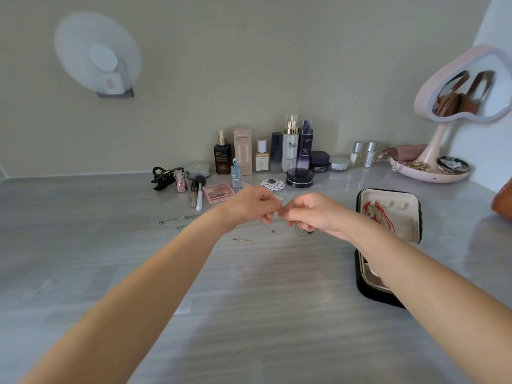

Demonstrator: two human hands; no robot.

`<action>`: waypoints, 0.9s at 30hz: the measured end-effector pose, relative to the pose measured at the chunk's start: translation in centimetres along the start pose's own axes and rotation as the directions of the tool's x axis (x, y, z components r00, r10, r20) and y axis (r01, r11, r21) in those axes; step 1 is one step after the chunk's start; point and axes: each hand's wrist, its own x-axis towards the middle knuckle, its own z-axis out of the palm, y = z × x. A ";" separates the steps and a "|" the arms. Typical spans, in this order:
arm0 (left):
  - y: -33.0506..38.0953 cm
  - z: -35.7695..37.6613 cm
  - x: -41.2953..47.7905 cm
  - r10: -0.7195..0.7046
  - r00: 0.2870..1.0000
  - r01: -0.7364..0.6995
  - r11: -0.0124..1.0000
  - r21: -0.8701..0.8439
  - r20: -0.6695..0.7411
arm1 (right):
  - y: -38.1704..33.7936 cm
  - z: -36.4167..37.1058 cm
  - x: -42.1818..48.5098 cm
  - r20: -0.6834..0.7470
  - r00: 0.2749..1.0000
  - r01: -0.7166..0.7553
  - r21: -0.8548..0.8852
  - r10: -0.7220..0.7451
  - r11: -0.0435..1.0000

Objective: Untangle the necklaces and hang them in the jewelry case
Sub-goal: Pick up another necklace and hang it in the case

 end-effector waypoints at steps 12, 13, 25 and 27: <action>1.8 0.4 -0.2 -0.022 0.999 0.008 0.961 -0.275 -0.046 | -3.2 -1.3 -0.8 -0.115 0.988 0.090 -0.101 -0.102 0.991; 1.9 0.7 -0.2 -0.020 0.999 0.006 0.953 -0.301 -0.042 | -3.5 -1.5 -0.9 -0.130 0.986 0.093 -0.102 -0.106 0.990; 3.5 4.3 1.0 0.094 0.993 -0.054 0.910 -0.412 0.076 | -2.6 -6.5 -3.8 -0.375 0.924 0.142 0.149 -0.077 0.979; 4.1 4.8 1.2 0.130 0.988 -0.098 0.942 -0.321 0.080 | -1.8 -7.5 -4.6 -0.426 0.903 0.145 0.184 -0.054 0.972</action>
